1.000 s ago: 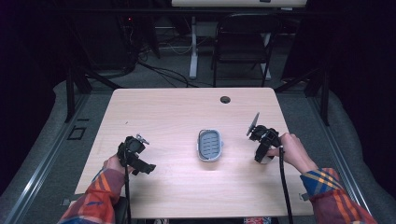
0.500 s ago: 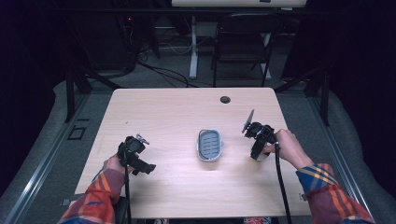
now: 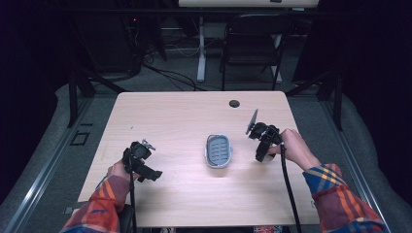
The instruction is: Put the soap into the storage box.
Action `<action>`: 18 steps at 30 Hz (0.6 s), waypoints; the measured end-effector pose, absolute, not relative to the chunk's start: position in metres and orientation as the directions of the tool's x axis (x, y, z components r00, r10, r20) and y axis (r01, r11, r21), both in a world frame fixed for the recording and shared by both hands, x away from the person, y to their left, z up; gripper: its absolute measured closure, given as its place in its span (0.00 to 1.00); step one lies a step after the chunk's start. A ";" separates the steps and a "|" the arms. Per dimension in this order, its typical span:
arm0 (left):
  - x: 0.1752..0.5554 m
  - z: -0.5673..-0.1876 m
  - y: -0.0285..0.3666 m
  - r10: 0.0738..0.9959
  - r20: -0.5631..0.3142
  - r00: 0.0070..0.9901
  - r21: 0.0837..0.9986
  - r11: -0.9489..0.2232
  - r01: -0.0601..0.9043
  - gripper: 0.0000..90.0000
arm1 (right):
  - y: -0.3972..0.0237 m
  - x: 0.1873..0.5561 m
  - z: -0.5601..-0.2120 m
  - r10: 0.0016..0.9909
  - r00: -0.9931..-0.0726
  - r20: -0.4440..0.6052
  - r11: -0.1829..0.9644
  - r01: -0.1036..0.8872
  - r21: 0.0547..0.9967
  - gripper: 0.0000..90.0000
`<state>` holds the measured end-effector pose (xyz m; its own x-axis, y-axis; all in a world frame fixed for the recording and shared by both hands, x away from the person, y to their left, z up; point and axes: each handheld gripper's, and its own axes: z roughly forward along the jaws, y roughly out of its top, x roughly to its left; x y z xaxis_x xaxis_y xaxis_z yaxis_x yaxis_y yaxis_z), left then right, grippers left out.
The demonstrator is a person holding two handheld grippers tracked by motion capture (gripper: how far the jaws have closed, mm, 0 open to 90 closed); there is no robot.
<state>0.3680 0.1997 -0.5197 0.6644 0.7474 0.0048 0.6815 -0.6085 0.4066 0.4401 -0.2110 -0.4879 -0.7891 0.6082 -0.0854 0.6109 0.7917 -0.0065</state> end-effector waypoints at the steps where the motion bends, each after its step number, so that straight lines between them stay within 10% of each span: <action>1: 0.368 -0.520 0.200 0.747 0.005 0.664 0.407 -0.608 0.681 0.00 | -0.211 0.440 -0.488 0.608 -0.789 -0.085 0.792 0.611 -0.007 0.27; 18: 0.369 -0.520 0.199 0.745 0.000 0.668 0.406 -0.610 0.680 0.00 | -0.190 0.449 -0.478 0.580 -0.810 -0.087 0.813 0.582 -0.004 0.27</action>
<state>0.3689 0.1994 -0.5195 0.6676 0.7445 0.0000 0.6804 -0.6102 0.4058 0.4495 -0.1899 -0.4780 -0.8103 0.5795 -0.0874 0.5820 0.8132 -0.0041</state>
